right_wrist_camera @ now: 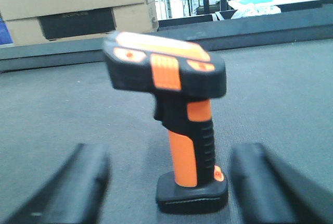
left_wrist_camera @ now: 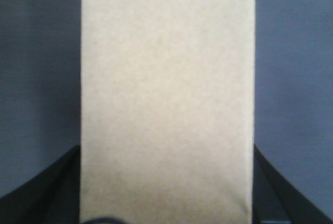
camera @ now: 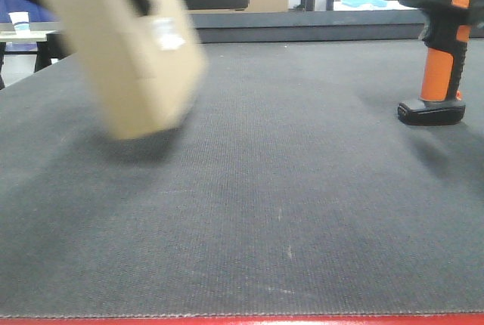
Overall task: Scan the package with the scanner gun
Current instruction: 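Lower the box back to its spot with the left gripper and release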
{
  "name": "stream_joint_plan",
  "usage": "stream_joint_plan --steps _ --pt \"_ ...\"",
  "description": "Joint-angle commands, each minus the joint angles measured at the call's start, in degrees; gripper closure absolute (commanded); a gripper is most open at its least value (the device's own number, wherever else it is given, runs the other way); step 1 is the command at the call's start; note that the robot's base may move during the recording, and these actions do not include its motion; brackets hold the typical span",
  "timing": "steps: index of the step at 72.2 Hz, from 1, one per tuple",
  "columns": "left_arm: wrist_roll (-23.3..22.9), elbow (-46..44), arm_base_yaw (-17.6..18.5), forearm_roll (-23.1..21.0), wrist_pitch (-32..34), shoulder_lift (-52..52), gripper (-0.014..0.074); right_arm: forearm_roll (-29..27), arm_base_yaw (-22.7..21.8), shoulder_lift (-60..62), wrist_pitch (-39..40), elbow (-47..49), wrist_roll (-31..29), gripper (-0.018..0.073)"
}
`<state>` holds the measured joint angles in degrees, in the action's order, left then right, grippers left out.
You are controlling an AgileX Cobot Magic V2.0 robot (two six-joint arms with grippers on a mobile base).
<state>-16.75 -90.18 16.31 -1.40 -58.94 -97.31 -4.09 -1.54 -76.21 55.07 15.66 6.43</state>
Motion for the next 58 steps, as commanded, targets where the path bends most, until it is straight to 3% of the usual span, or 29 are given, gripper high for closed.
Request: stream_joint_plan --steps 1,8,14,27,36,58 --pt "0.18 -0.14 -1.85 7.74 -2.21 1.26 0.0708 0.63 0.01 5.35 -6.63 -0.50 0.10 0.0273" --pt "1.16 -0.14 -5.09 10.19 -1.99 1.26 0.0708 0.62 0.01 11.75 -13.00 -0.50 0.10 0.0383" --pt "4.46 -0.02 -8.32 8.79 -2.13 1.26 0.0708 0.62 0.01 16.62 -15.48 -0.50 0.10 0.0508" --pt "6.43 2.16 -13.11 6.86 -1.71 1.26 0.0708 0.73 0.01 22.58 -19.52 -0.50 0.10 0.0729" --pt "6.43 4.82 -13.30 9.28 -1.12 1.26 0.0708 0.73 0.01 24.23 -21.73 -0.50 0.10 0.0727" --pt "7.63 7.66 -13.30 9.27 0.42 1.26 0.0708 0.73 0.01 24.87 -23.38 -0.50 0.10 0.0727"
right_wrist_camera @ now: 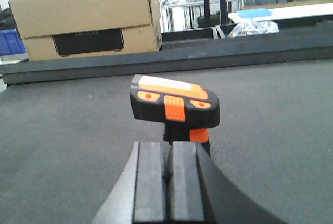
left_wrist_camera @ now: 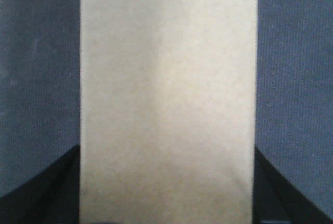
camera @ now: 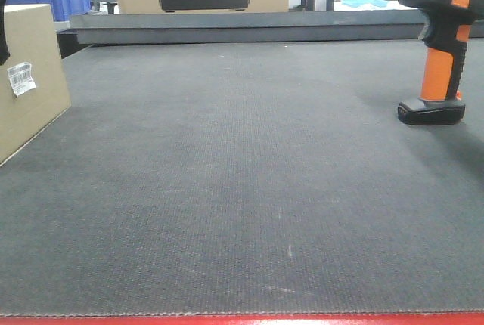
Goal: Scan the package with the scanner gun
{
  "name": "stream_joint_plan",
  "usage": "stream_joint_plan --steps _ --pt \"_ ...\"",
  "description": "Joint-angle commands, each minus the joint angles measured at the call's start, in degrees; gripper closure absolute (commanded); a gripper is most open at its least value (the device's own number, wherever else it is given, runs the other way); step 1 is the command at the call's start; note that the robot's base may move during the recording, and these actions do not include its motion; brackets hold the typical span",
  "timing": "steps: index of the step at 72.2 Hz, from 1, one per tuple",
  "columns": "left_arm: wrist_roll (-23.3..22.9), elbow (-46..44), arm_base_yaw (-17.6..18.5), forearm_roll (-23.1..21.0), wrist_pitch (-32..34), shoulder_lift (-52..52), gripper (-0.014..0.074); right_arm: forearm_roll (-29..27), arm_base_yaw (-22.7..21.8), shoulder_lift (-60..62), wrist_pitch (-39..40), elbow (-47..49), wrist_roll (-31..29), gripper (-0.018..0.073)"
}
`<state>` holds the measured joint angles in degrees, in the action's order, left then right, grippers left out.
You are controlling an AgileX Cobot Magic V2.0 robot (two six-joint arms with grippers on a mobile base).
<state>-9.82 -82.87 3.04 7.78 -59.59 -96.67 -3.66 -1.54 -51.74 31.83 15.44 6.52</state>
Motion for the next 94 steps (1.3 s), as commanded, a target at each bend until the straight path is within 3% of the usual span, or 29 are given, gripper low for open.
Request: stream_joint_plan --steps 1,26,34,45,53,75,94 --pt "0.70 0.35 -0.03 0.08 1.07 0.62 0.0708 0.31 0.01 0.40 -0.14 -0.28 0.00 0.0727" --pt "0.70 0.35 -0.03 -0.02 1.50 0.62 0.0675 0.31 0.01 0.40 -0.55 -0.28 0.00 0.0727" --pt "0.70 0.35 -0.03 -0.12 1.98 0.62 0.0506 0.31 0.01 0.40 -0.55 -0.28 0.00 0.0727" --pt "0.70 0.35 -0.03 -0.48 2.09 0.62 0.0132 0.31 0.01 0.40 -0.55 -0.28 0.00 0.0727" --pt "0.70 0.35 -0.03 -0.48 2.09 0.62 -0.0018 0.31 0.01 0.40 -0.55 -0.28 0.00 0.0727" --pt "0.70 -0.41 -0.03 -0.48 2.33 2.79 -0.0003 0.31 0.01 0.40 -0.55 -0.28 0.00 0.0727" --pt "0.59 -0.40 -0.03 0.28 2.22 11.54 0.0034 0.31 0.01 0.40 -1.56 -0.28 0.00 0.0727"
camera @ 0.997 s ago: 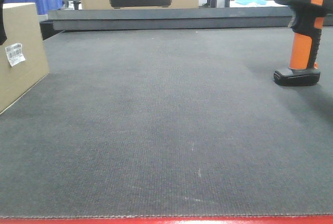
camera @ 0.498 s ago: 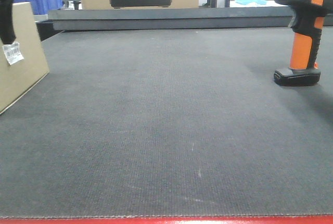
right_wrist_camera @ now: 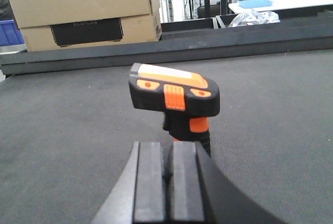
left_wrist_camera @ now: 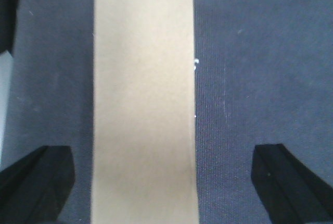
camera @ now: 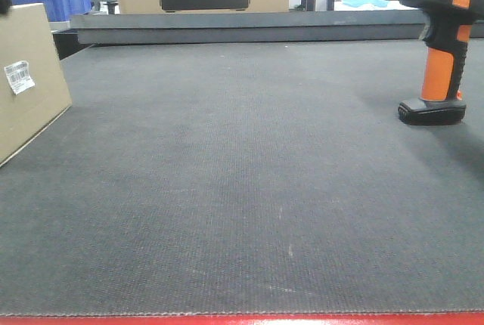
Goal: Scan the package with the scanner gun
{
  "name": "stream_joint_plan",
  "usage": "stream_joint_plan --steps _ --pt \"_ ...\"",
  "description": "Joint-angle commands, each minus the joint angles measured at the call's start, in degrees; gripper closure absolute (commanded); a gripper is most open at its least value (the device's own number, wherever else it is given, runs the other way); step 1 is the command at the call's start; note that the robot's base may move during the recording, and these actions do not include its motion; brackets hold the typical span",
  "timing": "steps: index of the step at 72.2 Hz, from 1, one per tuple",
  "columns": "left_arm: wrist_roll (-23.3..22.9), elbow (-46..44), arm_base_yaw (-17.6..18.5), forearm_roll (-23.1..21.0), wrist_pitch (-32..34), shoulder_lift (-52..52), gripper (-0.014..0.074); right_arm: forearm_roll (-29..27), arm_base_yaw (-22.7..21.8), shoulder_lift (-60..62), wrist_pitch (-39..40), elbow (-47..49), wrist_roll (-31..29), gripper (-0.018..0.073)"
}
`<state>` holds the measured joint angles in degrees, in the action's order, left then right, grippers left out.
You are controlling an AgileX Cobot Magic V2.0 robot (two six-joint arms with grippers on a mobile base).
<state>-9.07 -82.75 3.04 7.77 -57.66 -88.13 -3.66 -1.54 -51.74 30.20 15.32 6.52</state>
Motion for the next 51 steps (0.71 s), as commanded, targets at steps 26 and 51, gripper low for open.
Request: stream_joint_plan --steps 26,51 --pt "-3.60 19.12 -0.03 -0.09 20.60 24.65 0.0706 0.31 0.01 0.40 -0.71 -0.15 0.00 0.0727" --pt "-3.60 46.02 -0.03 -1.43 46.61 44.02 0.0707 0.31 0.01 2.14 -2.00 -1.43 0.00 0.0727"
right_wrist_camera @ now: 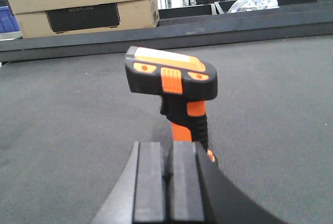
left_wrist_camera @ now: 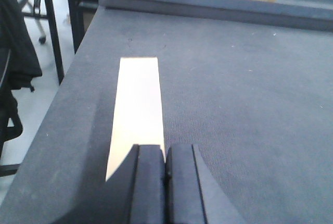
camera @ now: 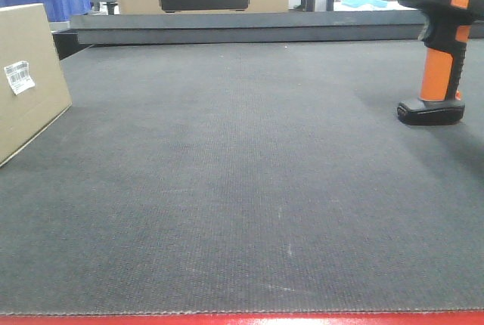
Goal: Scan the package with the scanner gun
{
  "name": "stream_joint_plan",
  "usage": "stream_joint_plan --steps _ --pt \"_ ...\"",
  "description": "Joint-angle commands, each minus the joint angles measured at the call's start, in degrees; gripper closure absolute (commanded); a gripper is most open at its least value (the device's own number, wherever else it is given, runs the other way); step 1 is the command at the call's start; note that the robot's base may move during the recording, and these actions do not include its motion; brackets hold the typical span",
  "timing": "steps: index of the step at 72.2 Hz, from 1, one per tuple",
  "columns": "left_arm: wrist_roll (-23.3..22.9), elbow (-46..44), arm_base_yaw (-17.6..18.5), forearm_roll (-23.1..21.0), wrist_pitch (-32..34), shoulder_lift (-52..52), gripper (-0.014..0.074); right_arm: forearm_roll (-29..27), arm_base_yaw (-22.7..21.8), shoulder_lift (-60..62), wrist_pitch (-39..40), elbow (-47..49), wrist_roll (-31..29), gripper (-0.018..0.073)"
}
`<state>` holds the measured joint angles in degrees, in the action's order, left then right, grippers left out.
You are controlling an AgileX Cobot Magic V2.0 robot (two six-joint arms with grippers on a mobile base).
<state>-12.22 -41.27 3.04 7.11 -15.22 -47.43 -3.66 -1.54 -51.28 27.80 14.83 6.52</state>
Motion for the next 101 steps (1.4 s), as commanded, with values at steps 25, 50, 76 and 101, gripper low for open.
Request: stream_joint_plan --steps 25,50,76,101 --pt "-0.45 22.84 -0.03 -1.47 10.20 22.54 0.0707 5.04 0.01 21.11 -15.56 -4.59 0.00 0.0727" --pt "-0.45 25.76 -0.03 -0.25 9.40 38.33 0.0707 5.04 0.01 41.45 -31.07 -4.59 0.00 0.0727" --pt "-0.45 25.76 -0.03 -0.25 10.48 41.43 0.0707 5.04 0.01 46.77 -31.20 -4.59 0.00 0.0727" --pt "-0.45 25.76 -0.03 -0.25 10.48 41.43 0.0707 5.04 0.01 46.77 -31.31 -4.59 0.00 0.0727"
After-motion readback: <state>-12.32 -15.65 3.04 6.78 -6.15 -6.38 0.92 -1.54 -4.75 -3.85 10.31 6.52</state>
